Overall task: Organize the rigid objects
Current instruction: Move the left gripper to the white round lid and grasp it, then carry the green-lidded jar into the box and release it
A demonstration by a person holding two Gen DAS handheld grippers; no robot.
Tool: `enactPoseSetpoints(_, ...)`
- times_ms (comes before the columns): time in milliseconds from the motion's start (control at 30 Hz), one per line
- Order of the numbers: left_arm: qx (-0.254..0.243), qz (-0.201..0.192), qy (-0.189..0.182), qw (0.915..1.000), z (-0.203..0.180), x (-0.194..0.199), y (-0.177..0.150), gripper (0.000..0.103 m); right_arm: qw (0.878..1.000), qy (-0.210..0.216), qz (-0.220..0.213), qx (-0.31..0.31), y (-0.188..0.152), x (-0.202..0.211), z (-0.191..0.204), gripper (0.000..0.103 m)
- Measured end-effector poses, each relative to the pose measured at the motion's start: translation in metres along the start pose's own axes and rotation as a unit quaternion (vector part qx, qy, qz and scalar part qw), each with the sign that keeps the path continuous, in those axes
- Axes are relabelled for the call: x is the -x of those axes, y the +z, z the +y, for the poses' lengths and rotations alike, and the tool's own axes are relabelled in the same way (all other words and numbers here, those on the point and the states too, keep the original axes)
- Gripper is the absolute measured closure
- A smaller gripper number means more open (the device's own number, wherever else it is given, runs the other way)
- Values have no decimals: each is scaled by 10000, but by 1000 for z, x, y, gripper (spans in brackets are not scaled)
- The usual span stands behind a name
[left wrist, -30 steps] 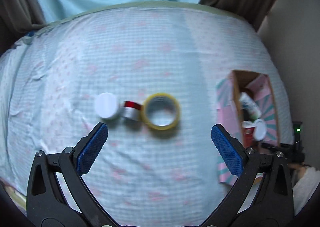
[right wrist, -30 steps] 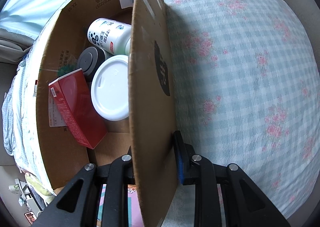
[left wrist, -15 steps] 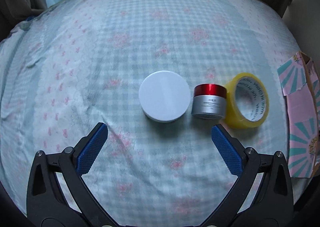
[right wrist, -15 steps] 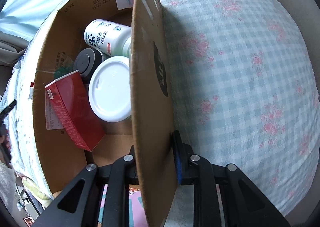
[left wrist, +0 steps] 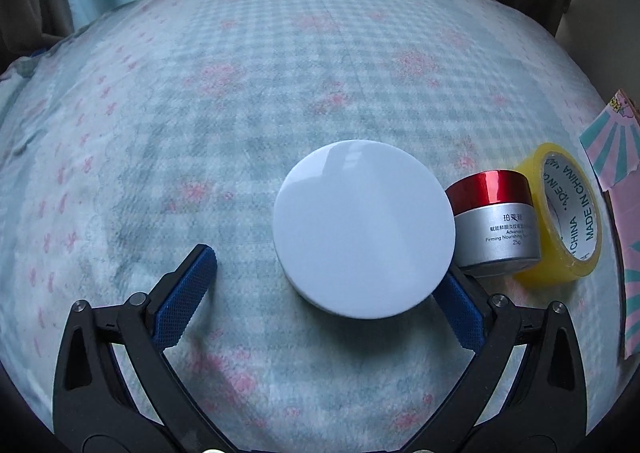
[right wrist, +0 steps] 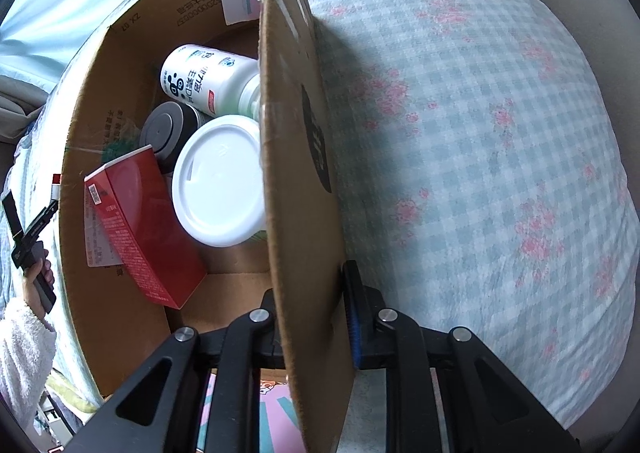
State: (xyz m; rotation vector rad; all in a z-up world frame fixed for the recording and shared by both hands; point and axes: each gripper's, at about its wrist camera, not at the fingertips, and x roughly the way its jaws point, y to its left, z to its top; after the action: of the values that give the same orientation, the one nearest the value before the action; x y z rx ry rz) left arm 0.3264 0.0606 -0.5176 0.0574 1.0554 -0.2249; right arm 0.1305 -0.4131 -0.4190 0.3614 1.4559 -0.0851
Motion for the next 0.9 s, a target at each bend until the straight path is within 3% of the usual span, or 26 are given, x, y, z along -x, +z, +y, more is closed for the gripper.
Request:
enactPoseSetpoints(167,-109,-185,-138,9997,-2,0,2,8,10000,-71,32,39,-1,-4,9,85)
enactPoseSetpoints(233,-168,-229,-223,9993,-3,3,2,17,10000,-71,36,22,-1,-6,12,85)
enactPoseSetpoints(300,-285,-273,-335,9987,-8,5,3,34,10000,-79,38,9,0,-7,15,85)
enactPoseSetpoints(567,-288,-269,-281,9988,-10,8,4,34,10000,-18,-10,-49,2,-6,8,85)
enactPoseSetpoints(900,259,-382,-159,9988,1,43,-1,34,9999,79,-73,-57,-4,2,-8,86)
